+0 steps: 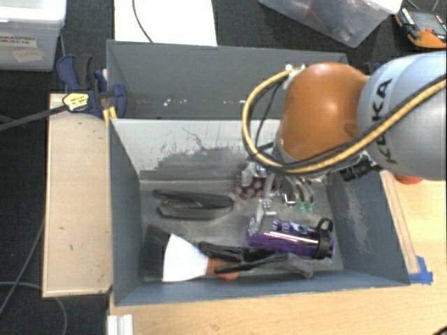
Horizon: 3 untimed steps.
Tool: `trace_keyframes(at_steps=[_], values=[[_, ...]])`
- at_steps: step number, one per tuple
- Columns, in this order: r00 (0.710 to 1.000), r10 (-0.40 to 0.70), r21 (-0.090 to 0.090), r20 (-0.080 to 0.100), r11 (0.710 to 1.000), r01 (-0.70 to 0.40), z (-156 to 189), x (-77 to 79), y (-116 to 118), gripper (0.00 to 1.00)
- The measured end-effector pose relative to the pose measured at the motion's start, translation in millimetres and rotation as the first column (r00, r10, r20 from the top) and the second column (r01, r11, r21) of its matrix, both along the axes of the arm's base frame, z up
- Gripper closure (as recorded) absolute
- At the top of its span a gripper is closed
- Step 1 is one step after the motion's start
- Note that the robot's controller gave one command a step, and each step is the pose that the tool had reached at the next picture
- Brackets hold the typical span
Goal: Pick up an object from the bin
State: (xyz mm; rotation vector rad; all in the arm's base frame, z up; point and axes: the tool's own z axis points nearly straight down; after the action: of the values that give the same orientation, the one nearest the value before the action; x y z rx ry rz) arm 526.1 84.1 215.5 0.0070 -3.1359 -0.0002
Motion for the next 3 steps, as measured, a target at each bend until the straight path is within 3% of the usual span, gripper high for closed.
trace_keyframes(at_steps=[1,2,3], values=[[1.0,-0.005,0.001,0.008,1.0,0.005,4.4,1.7,-0.6,0.0],[0.961,0.276,0.0,0.011,0.961,-0.276,-121.8,-40.5,-63.4,0.0],[0.987,0.157,0.001,0.02,0.988,-0.157,-55.0,-36.2,-62.6,0.0]])
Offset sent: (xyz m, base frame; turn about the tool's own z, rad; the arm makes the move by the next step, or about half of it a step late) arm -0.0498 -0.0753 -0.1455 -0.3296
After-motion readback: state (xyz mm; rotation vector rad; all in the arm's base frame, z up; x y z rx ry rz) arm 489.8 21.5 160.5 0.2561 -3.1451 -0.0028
